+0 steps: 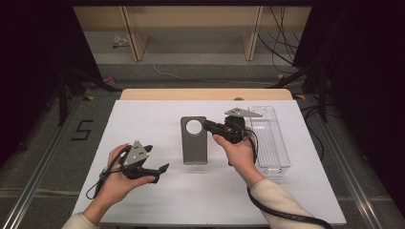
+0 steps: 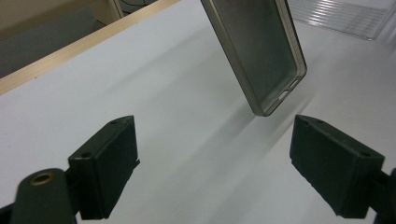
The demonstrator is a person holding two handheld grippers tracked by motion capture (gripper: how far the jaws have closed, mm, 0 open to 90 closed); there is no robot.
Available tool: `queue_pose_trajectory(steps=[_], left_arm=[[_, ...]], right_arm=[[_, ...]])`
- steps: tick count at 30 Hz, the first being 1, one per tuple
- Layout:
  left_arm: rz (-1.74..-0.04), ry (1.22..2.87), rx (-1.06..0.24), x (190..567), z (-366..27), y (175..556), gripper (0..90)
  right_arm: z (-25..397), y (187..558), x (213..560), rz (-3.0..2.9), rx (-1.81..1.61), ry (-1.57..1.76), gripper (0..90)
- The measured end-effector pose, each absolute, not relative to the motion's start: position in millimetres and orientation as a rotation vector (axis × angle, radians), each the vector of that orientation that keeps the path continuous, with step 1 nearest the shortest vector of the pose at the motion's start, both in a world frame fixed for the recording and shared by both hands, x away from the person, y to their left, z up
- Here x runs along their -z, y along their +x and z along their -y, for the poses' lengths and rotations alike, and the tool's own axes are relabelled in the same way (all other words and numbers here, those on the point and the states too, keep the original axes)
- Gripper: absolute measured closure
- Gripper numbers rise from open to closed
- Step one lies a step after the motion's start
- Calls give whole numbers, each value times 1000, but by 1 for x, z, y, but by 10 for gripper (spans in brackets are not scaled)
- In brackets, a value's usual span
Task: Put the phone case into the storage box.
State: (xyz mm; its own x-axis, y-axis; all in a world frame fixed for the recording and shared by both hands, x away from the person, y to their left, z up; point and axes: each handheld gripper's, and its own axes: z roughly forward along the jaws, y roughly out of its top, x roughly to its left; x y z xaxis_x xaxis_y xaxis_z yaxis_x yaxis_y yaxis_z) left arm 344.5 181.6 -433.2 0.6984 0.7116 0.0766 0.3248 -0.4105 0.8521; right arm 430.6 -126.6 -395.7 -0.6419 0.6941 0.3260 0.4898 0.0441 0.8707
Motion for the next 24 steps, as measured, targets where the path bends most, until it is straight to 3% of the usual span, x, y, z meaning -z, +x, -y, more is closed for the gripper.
queue_pose_trajectory(steps=[24], left_arm=[[-813, 1999, -553, 434, -184, 346, 144]], right_arm=[[132, 432, 392, -2117, -1637, 1217, 835]])
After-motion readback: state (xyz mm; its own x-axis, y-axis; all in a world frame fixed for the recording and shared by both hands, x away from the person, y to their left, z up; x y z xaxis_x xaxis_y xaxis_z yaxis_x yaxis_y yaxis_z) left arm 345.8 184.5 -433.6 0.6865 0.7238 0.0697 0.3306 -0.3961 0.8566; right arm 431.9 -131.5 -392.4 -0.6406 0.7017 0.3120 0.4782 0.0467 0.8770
